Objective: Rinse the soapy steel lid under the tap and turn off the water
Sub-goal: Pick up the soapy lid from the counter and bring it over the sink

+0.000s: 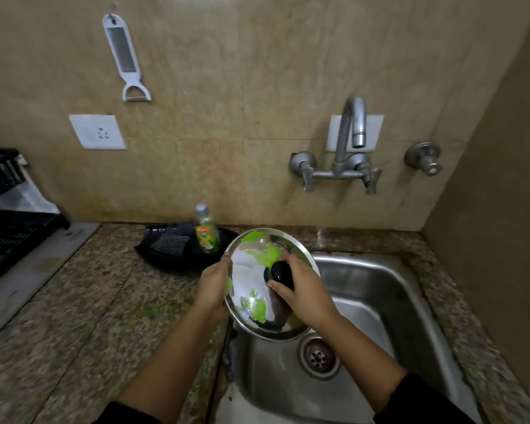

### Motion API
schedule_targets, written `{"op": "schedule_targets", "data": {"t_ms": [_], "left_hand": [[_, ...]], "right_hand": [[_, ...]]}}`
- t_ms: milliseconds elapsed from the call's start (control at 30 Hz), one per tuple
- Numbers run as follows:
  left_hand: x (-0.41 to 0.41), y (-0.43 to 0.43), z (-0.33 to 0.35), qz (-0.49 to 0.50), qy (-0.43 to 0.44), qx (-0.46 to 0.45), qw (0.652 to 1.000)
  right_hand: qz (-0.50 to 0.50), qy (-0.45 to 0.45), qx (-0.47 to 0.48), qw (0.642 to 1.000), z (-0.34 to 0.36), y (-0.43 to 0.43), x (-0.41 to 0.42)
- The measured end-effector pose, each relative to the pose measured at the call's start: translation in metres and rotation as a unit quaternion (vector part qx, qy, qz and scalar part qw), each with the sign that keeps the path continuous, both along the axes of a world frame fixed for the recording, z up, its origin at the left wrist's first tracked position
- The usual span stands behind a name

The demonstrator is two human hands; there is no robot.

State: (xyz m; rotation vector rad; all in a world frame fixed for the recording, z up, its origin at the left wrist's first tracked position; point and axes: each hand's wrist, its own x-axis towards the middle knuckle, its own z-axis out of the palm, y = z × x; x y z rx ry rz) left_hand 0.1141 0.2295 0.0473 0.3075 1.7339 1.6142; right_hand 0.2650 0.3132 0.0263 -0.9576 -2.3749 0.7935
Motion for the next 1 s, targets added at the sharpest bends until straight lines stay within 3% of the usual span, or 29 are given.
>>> {"op": "schedule_targets", "data": {"t_ms": [233, 333, 600, 1000], "left_hand": [[0.051, 0.054, -0.003, 0.025, 0.013, 0.027, 0.999], [0.06, 0.068, -0.007, 0.029, 0.022, 0.021, 0.999], [0.059, 0.097, 0.011, -0.015, 0.051, 0.036, 0.998], [0.057, 0.11, 0.005, -0.068, 0.046, 0.06, 0.995]], "right_hand": [[-0.028, 0.005, -0.003, 1.0, 0.0, 0.048, 0.048], [-0.019, -0.014, -0.063, 0.998, 0.006, 0.064, 0.066], [-0.258, 0.079, -0.108, 0.957, 0.064, 0.161, 0.08], [-0.281, 0.161, -0.091, 0.942, 0.08, 0.207, 0.042]]}}
